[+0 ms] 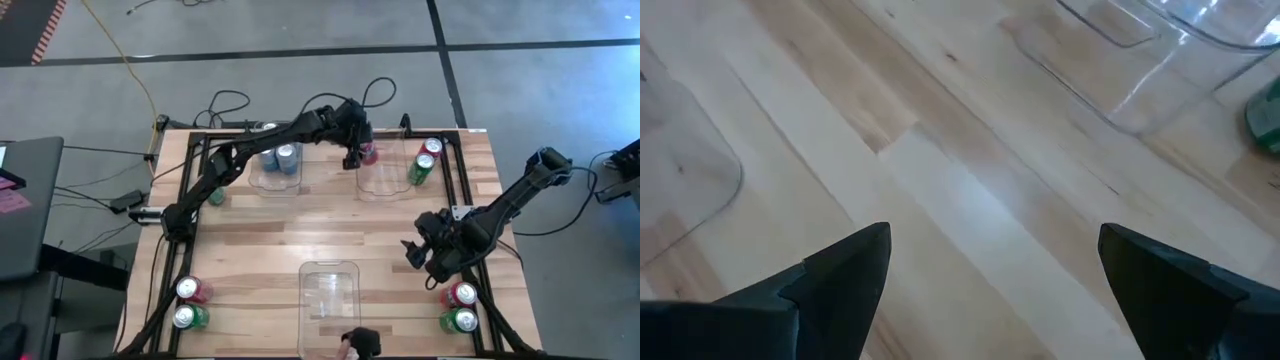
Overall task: Sort soda cans
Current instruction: Put the top right red soda can into the top right transparent bin
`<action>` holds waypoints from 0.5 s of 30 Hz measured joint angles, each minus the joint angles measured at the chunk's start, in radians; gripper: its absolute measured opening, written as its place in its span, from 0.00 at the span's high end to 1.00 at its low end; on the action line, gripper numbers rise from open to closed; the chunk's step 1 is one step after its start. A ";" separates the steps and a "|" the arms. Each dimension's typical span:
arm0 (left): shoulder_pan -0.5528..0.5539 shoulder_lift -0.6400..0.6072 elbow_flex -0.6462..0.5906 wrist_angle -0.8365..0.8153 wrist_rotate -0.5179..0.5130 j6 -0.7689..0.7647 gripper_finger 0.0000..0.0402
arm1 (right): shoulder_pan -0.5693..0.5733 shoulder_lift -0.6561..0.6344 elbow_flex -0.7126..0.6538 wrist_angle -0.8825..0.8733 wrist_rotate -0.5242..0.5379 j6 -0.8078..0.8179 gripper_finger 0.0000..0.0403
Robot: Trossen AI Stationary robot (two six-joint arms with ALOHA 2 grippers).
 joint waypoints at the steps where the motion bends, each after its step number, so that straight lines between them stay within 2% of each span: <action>1: 0.000 0.000 0.001 -0.001 -0.003 0.004 0.25 | 0.003 0.000 -0.001 0.001 0.000 0.004 0.07; 7: -0.001 0.000 0.001 -0.111 -0.076 0.054 0.25 | 0.015 0.000 -0.001 0.008 0.002 0.027 0.07; 15: 0.004 -0.002 0.000 -0.254 -0.101 0.072 0.25 | 0.014 0.000 -0.001 0.015 0.005 0.027 0.07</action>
